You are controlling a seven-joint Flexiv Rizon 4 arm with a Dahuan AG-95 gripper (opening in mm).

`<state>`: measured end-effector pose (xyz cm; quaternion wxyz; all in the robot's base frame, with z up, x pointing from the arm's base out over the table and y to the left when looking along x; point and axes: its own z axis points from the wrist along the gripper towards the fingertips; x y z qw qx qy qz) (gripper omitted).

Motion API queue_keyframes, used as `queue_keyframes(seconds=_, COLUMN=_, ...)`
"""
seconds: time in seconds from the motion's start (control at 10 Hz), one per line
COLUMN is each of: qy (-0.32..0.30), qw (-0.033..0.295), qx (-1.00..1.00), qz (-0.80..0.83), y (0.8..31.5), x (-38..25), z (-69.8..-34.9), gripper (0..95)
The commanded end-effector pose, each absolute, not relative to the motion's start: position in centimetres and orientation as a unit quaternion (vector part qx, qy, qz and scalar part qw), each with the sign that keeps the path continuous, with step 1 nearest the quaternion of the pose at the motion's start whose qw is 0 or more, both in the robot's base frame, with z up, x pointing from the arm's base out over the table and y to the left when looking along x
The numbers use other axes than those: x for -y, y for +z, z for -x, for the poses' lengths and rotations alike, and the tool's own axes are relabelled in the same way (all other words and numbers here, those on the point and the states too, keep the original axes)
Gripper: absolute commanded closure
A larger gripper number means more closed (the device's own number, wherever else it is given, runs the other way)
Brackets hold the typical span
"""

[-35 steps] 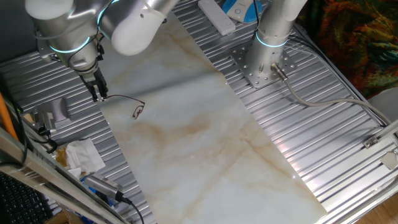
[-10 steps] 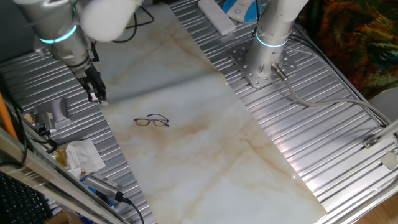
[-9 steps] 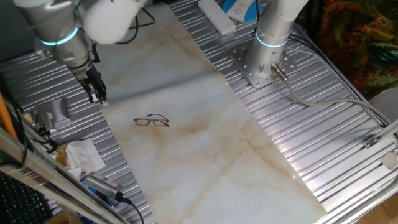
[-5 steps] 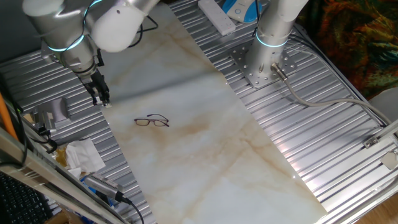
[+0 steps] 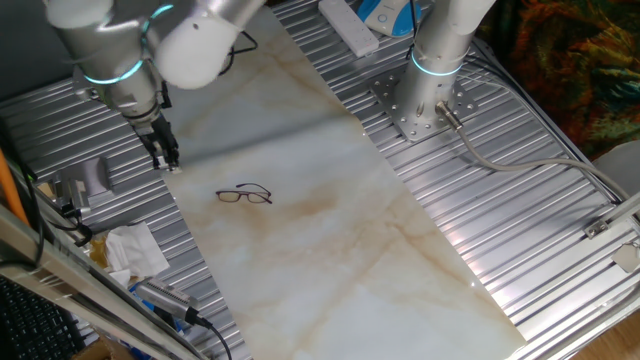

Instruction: Unfold the leg of the glasses (with one hand)

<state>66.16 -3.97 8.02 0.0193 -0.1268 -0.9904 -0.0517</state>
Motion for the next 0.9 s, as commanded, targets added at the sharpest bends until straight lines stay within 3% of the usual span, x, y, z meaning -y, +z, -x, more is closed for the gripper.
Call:
queue_keyframes(seconds=0.1, qy=-0.048, qw=0.02, qx=0.99, qz=0.127, y=6.7, x=3.7, z=-66.5, gripper=95.0)
queue_keyframes(seconds=0.9, qy=-0.048, qw=0.027, qx=0.991, qz=0.124, y=5.3, x=3.7, z=-66.1, gripper=95.0)
